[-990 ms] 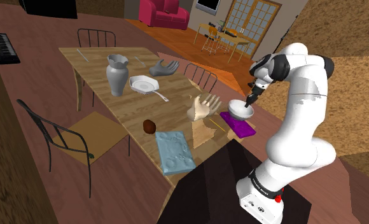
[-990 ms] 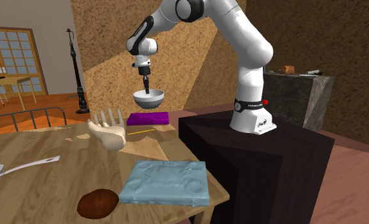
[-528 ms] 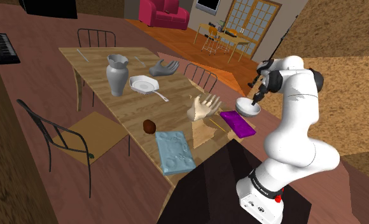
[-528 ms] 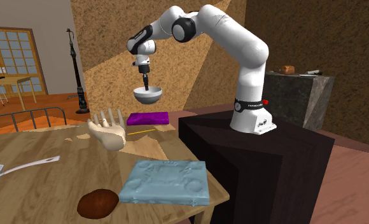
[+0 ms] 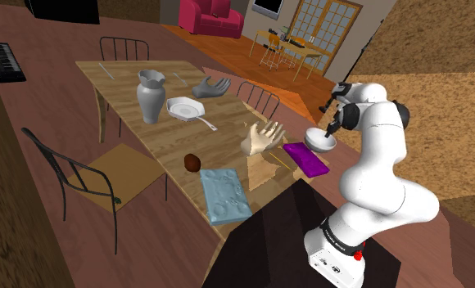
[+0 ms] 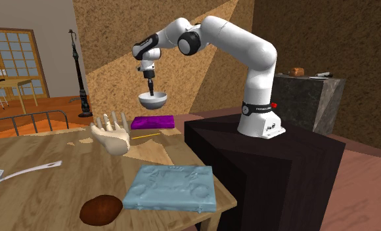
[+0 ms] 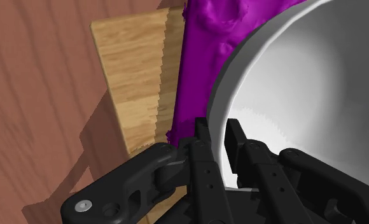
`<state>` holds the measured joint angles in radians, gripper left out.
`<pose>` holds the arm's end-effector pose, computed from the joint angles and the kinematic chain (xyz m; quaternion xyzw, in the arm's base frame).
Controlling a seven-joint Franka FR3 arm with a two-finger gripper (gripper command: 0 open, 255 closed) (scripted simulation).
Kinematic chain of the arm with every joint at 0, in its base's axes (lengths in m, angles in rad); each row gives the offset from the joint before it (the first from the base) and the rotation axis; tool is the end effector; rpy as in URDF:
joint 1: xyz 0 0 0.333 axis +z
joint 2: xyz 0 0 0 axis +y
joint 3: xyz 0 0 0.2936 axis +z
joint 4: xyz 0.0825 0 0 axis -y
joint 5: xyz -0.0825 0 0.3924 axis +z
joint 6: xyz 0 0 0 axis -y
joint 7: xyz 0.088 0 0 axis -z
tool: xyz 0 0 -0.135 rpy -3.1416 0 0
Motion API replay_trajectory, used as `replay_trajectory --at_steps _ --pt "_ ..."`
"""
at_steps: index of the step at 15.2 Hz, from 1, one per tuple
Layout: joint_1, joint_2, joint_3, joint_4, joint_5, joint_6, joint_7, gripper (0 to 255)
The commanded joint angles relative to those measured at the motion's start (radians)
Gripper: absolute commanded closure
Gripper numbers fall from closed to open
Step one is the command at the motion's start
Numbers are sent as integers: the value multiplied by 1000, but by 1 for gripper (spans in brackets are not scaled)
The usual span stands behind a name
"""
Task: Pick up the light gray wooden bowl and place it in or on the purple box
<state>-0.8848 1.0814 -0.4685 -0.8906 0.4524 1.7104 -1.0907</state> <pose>0.3308 -0.6763 0.2041 -0.9919 0.0883 0.0265 0.0877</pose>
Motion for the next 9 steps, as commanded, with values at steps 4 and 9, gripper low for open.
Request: replay_trajectory --at_steps 4,9 --pt "1 29 6 -16 8 44 -6 255" --pt "-3 68 15 -12 15 79 -9 255"
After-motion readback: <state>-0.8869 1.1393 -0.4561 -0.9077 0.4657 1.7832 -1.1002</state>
